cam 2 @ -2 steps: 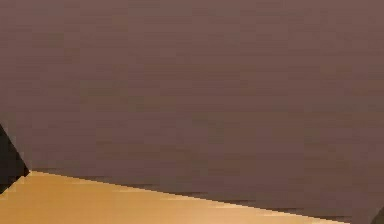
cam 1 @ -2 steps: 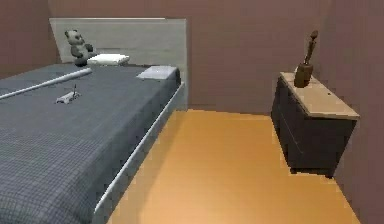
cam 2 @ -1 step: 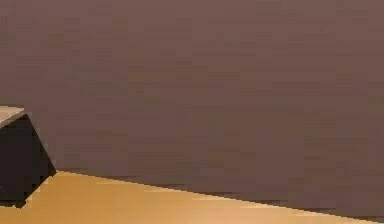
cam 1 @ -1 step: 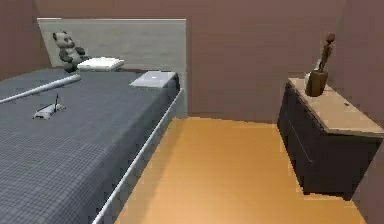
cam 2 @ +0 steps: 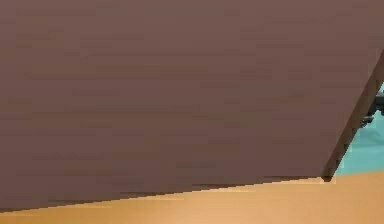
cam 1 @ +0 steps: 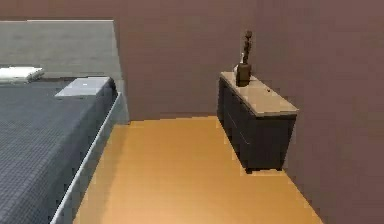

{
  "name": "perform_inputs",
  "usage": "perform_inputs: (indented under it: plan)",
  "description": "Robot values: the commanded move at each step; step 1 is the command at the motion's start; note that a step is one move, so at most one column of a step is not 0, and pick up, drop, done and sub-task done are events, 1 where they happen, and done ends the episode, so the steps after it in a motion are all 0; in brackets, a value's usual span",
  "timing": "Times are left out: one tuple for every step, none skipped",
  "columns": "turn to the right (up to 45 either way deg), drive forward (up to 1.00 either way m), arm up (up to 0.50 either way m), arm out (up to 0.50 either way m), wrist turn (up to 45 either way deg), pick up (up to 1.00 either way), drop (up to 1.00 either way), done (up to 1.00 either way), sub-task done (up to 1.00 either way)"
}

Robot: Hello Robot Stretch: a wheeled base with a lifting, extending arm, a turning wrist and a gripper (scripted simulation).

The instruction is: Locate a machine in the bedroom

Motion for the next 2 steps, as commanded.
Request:
perform_inputs:
  plan:
    - [0.0,1.00,0.00,0.00,0.0,0.00,0.00,0.00,0.00]
    - [0.0,0.30,0.00,0.00,0.0,0.00,0.00,0.00,0.00]
